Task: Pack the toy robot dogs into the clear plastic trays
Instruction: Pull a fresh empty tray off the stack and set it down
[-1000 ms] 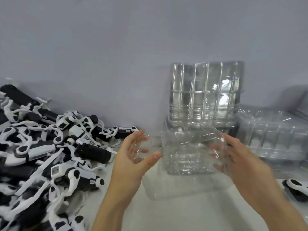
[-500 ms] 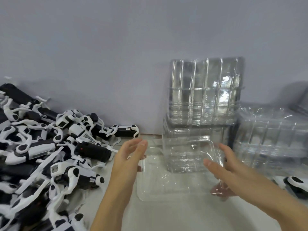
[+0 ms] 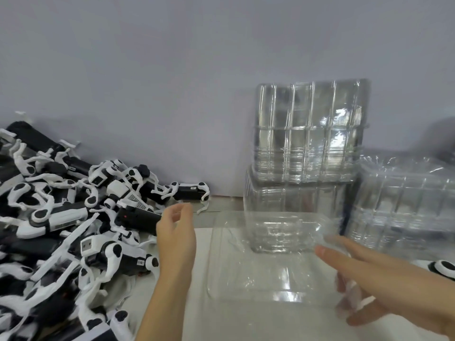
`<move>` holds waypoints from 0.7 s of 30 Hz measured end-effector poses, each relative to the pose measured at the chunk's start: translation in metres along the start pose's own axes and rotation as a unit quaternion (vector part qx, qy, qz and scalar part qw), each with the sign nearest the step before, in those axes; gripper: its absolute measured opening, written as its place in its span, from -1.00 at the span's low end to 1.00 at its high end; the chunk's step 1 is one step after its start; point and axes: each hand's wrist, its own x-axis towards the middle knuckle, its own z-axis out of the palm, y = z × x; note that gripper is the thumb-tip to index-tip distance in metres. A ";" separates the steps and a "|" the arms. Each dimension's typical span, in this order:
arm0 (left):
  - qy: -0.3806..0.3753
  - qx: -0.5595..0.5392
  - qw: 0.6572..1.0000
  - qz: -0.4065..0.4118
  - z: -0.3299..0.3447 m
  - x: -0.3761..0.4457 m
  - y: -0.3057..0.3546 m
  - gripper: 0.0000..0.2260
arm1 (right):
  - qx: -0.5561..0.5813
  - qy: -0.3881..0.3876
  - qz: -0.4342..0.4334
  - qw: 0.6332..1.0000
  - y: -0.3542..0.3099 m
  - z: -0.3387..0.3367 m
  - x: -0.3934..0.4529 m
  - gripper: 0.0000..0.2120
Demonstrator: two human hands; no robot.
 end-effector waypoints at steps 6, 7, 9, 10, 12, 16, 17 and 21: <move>0.011 0.024 0.997 -0.066 0.002 0.014 -0.013 -0.67 | -0.043 0.053 0.045 0.997 0.002 0.008 -0.002 -0.23; 0.006 0.025 0.997 -0.077 0.003 0.015 -0.015 -0.64 | -0.051 0.067 0.048 0.995 0.002 0.011 -0.001 -0.26; -0.017 0.010 0.995 -0.097 0.004 0.019 -0.018 -0.61 | -0.067 0.084 0.054 0.993 0.002 0.014 0.001 -0.27; -0.032 -0.014 0.993 -0.109 0.004 0.020 -0.019 -0.60 | -0.078 0.085 0.058 0.992 0.002 0.015 0.002 -0.27; -0.051 -0.070 0.988 -0.125 0.004 0.021 -0.020 -0.60 | -0.095 0.080 0.065 0.990 0.001 0.017 0.004 -0.32; -0.025 -0.110 0.988 -0.106 0.005 0.022 -0.019 -0.70 | -0.113 0.087 0.061 0.988 0.002 0.019 0.012 -0.41; -0.012 -0.109 0.989 -0.095 0.004 0.022 -0.019 -0.74 | -0.117 0.090 0.060 0.987 0.003 0.019 0.015 -0.39; 0.051 -0.082 0.995 -0.031 -0.003 0.025 -0.018 -0.88 | -0.134 0.092 0.064 0.985 0.006 0.016 0.021 -0.38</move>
